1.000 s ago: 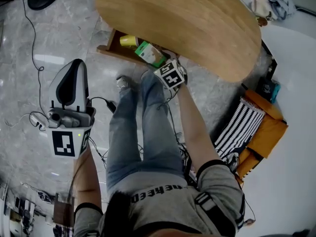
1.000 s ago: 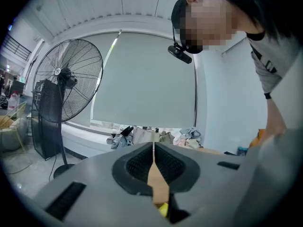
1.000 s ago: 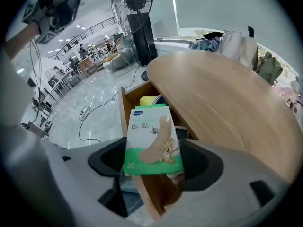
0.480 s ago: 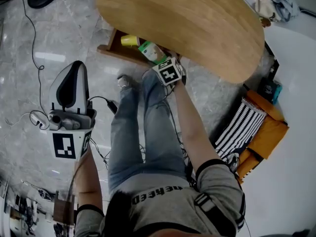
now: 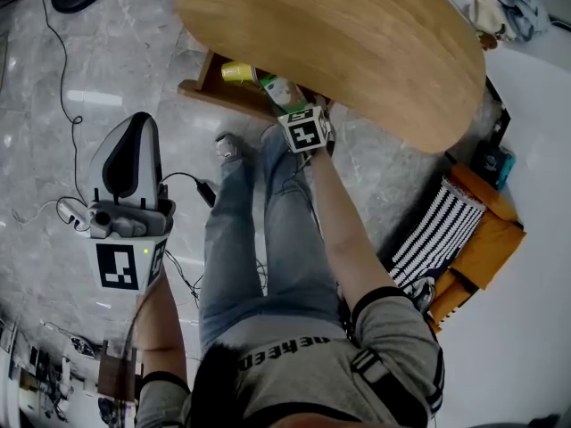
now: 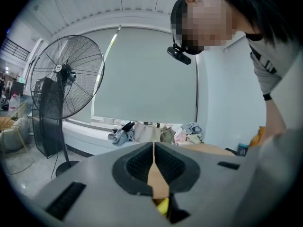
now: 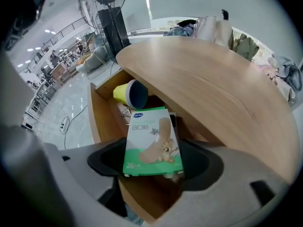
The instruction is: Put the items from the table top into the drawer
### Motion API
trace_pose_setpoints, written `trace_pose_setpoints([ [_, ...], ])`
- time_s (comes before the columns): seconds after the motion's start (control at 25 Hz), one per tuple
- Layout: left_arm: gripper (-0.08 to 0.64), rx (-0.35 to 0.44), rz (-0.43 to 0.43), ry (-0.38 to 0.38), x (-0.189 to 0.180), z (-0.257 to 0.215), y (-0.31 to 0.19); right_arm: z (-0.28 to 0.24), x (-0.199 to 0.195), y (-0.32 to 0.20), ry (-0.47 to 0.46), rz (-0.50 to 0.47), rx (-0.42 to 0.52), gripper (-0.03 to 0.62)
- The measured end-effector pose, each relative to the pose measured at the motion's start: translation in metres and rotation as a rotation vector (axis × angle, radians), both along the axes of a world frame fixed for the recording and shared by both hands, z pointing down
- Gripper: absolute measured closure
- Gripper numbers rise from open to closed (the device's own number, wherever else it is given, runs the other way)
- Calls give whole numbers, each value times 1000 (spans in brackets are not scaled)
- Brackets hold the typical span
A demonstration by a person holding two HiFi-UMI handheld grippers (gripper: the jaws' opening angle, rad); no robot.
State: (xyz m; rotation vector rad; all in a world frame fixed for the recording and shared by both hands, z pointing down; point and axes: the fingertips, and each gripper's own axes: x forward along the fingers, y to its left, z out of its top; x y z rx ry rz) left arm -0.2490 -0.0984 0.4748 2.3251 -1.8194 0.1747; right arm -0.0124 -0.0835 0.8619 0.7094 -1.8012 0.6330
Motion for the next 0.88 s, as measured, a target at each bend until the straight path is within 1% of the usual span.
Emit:
trace_pose_setpoints([
  [0.12,546,-10,5,-2,0,3,2,1,1,0,-2,4,-3,232],
  [0.28,546,9,0,4,2,-2,-2,2,1,2,-5,1,-7,232],
  [0.36,546,13,5,4,3,-4,-2,0,1,1,-20,0,1,232],
  [0.52,546,22,18,0,6,-10,-2,-9,1,4,-57,33,-1,220],
  [0.6,546,31,27,5,8,-14,-2,-14,2,4,-65,40,0,234],
  [0.64,546,36,35,11,10,-16,-1,-19,3,2,-69,47,10,258],
  [0.68,546,37,46,15,11,-17,1,-24,4,1,-76,58,26,300],
  [0.72,546,34,58,13,12,-17,4,-31,5,0,-85,71,46,358],
  [0.8,546,33,73,0,14,-19,6,-46,8,-1,-106,102,90,446],
  [0.88,546,47,78,-7,16,-27,4,-63,12,0,-125,140,131,572],
])
